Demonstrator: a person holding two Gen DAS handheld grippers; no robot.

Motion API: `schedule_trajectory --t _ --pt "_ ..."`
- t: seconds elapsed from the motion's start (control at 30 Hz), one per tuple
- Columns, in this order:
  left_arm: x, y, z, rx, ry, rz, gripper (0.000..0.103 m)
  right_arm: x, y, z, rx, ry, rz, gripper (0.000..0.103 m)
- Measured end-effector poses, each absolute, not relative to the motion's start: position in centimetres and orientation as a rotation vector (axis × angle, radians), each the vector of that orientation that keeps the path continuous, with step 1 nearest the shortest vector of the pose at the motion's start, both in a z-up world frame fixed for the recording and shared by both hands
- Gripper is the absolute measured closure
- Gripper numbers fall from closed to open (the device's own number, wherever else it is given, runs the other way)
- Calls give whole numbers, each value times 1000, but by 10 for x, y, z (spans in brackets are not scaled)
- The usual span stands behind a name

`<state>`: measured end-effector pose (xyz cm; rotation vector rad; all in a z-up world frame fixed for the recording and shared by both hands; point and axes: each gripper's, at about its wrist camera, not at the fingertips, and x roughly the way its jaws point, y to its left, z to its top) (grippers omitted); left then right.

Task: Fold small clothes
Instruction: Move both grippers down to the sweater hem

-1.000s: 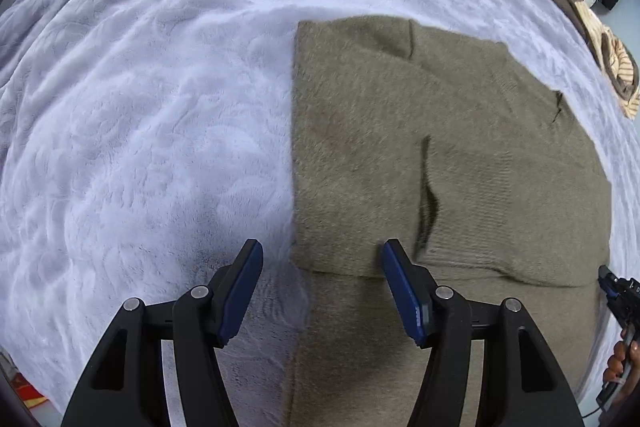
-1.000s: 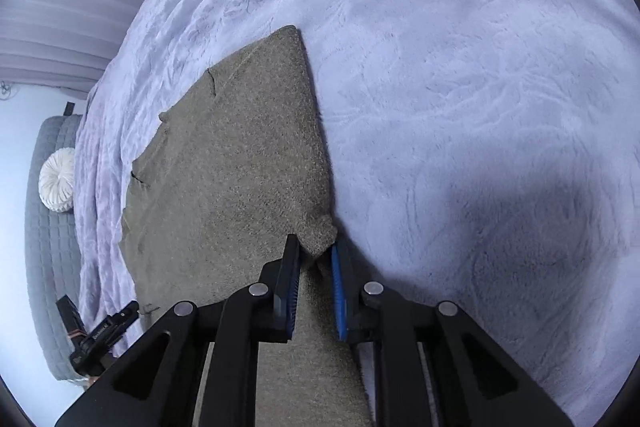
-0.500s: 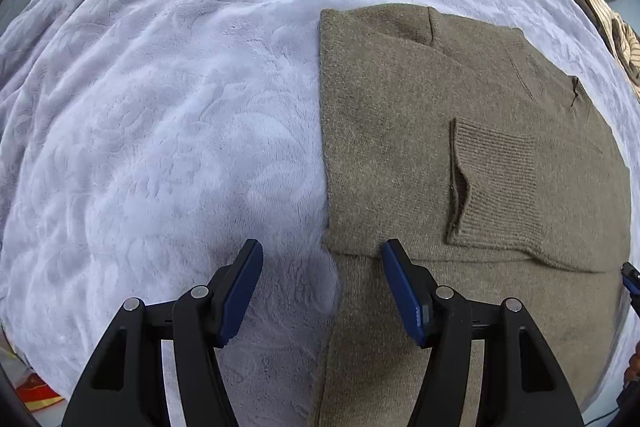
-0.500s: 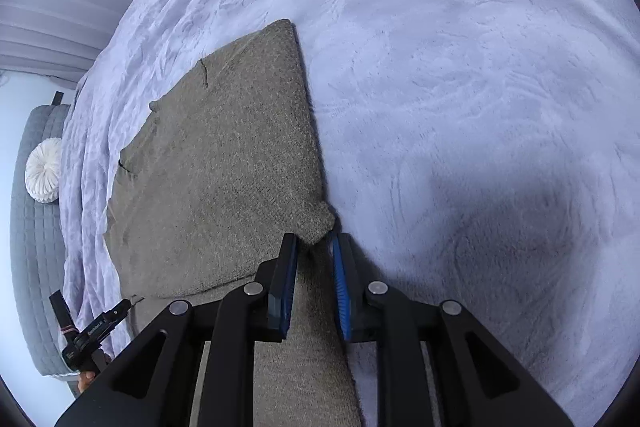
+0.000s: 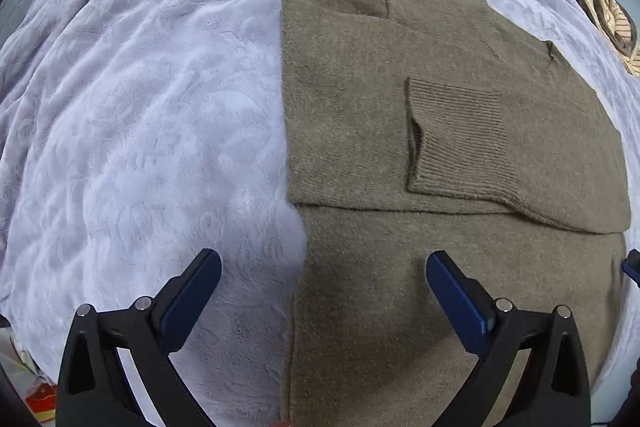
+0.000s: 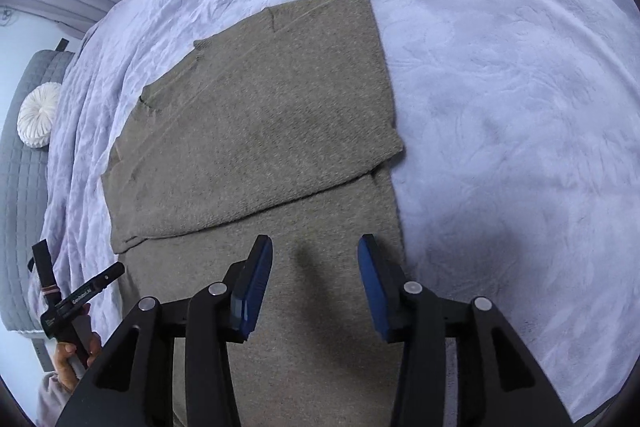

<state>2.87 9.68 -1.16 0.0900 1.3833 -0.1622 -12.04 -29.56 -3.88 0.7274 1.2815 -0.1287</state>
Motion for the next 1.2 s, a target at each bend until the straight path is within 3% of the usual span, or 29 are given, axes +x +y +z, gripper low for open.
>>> schedule_trajectory --t 0.23,0.5,0.63,0.87,1.2 --pt "9 91 -11 127 1427 -165 0 -119 -277 -36 690 1307 -74 47" --pt "-28 98 -6 164 1492 -145 0 -129 -264 -29 678 1357 -25 47" --pt "-50 102 0 167 1524 -164 0 -140 -258 -28 705 1385 12 32" --pt "-98 103 11 239 1570 -249 0 -170 -251 -30 692 1460 15 32" --pt "-201 113 -2 182 1771 -450 0 -245 -248 -44 730 1619 128 32"
